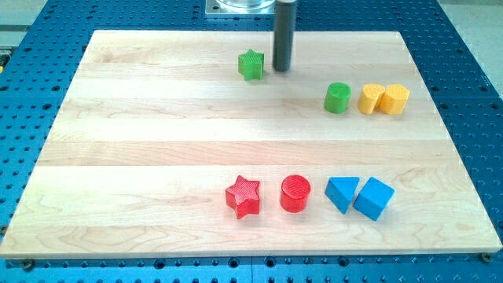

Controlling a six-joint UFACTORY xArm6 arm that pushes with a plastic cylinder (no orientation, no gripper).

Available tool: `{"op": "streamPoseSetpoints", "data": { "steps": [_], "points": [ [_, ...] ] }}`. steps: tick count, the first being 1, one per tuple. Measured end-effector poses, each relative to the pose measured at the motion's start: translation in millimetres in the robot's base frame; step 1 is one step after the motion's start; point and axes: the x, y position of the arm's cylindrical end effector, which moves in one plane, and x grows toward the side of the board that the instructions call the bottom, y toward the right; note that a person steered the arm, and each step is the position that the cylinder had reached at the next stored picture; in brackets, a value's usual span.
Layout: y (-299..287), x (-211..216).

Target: Move the green star to the left side of the green circle

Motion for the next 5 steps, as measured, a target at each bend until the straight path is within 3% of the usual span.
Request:
{"op": "streamPoseSetpoints", "data": {
  "steps": [1, 2, 3, 5],
  "points": [
    [-49, -25],
    [-120, -2],
    [-71, 39],
    [-20, 18]
  ]
}}
